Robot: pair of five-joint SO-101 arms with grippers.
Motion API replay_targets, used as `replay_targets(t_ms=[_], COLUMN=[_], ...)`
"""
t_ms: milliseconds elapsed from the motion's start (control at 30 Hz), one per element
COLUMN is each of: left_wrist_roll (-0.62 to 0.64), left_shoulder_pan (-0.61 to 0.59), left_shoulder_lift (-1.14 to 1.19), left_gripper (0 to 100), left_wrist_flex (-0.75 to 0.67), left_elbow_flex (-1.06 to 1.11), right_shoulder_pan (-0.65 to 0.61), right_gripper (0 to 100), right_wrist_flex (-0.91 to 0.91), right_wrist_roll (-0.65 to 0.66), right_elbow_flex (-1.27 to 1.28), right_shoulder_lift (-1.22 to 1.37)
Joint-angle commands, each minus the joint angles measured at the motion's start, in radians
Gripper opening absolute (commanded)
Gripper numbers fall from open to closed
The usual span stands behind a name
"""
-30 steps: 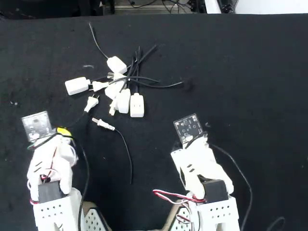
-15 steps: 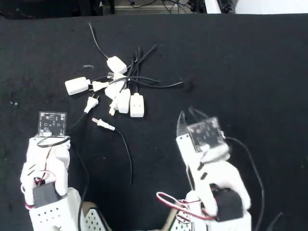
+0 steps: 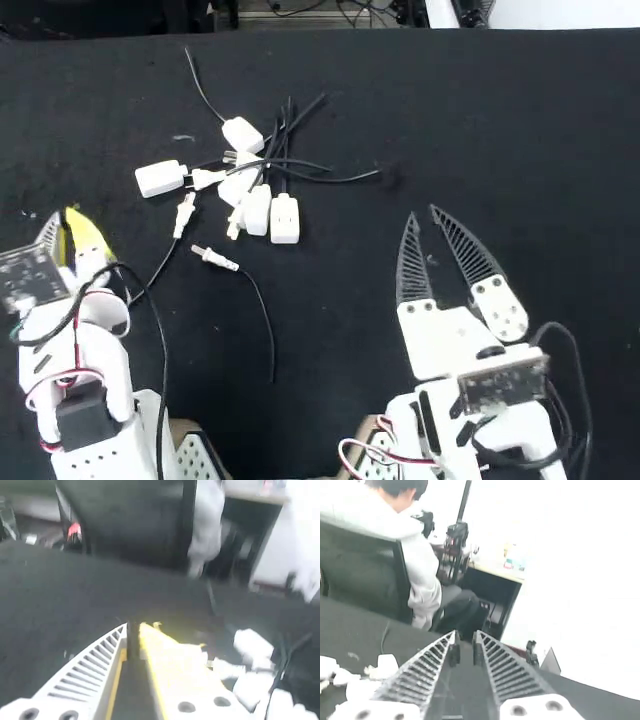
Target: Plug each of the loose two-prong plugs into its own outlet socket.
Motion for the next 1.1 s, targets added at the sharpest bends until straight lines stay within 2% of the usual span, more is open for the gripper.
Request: replay_targets(t_ms=[0,133,267,433,567,700,800,900,1067], left_wrist_roll=[0.025,0.015,-0.063,-0.054,-0.052,-0.052,-0.052,-0.052,-0.058], left_shoulder_pan=[0.105,0.199,0.211,0.216,0.209,0.209,0.209,0.217,0.217], left_shoulder_lift=[-0.005,-0.005,-0.005,-0.005,-0.005,-0.005,-0.003,-0.003,0.005], left_gripper=[15,16,16,16,16,16,16,16,16], left_wrist_flex=[-0.118,-0.187,-0.184,-0.163,-0.163,-0.163,-0.146,-0.094,-0.077], left_elbow_flex=[0.031,0.180,0.257,0.311,0.308,0.306,0.291,0.245,0.226], right_shoulder_pan=[-0.006,-0.006,-0.017,-0.135,-0.189,-0.189,-0.189,-0.189,-0.183], right_gripper=[4.8,4.8,4.8,4.7,4.7,4.8,4.9,4.9,5.0], right_wrist_flex=[-0.060,-0.057,-0.057,-0.074,-0.195,-0.427,-0.522,-0.460,-0.327], right_wrist_roll=[-0.031,-0.026,-0.031,-0.031,-0.084,-0.213,-0.219,-0.192,-0.236], right_elbow_flex=[-0.053,-0.084,-0.130,-0.073,0.044,0.243,0.348,0.314,0.173], right_shoulder_lift=[-0.068,0.045,0.249,0.506,0.619,0.605,0.599,0.638,0.776])
